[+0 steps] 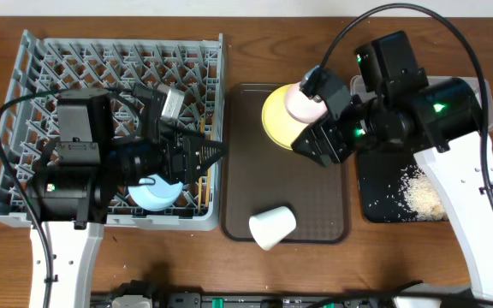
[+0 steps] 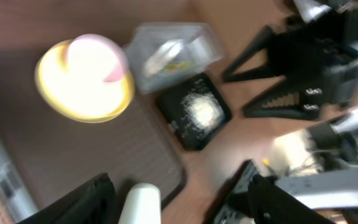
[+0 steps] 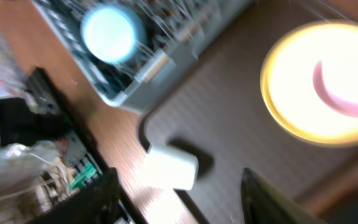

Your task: Sort waste into correct bins and load items into the dishwasher

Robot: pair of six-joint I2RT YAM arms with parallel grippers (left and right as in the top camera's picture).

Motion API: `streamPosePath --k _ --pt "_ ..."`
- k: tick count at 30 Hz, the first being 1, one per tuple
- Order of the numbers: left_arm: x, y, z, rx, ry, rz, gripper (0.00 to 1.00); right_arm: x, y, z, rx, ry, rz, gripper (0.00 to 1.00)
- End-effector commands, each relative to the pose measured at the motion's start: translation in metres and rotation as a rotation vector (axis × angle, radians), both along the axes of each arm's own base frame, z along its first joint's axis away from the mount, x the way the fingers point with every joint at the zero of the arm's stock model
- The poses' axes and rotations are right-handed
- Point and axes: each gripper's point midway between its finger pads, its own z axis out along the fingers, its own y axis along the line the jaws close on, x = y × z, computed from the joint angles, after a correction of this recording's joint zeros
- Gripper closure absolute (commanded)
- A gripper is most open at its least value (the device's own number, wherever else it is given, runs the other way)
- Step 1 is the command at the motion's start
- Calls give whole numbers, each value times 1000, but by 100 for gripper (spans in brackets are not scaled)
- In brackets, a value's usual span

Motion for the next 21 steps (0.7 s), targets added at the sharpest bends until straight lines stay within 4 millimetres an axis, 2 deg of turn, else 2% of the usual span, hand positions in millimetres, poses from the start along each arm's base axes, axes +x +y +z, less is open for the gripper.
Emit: streamPosePath --k 1,4,5,6,8,9,11,12,14,17,21 --pt "6 24 -25 156 59 132 27 -3 -16 -26 -90 96 -105 28" --pt "-1 34 -41 220 131 171 26 -24 -8 -54 -107 195 -59 26" --pt "-1 41 -48 264 149 201 26 -32 -1 -68 -119 217 -27 25" --pt "-1 46 -52 295 157 223 21 -38 8 -79 -126 219 9 26" --pt "2 54 -56 333 164 254 17 -46 27 -95 -128 198 72 26" --pt "3 55 -58 338 171 263 17 -48 37 -109 -153 166 81 26" --pt "4 55 -60 334 190 272 15 -45 45 -123 -199 106 73 26" --pt "4 55 -63 334 206 272 15 -43 50 -139 -259 27 87 25" --pt "5 55 -69 338 226 269 14 -37 53 -154 -331 -79 87 16" --pt "5 55 -79 344 262 263 14 -35 61 -167 -352 -157 94 3" --pt "7 55 -90 352 314 254 14 -39 59 -185 -356 -154 101 1"
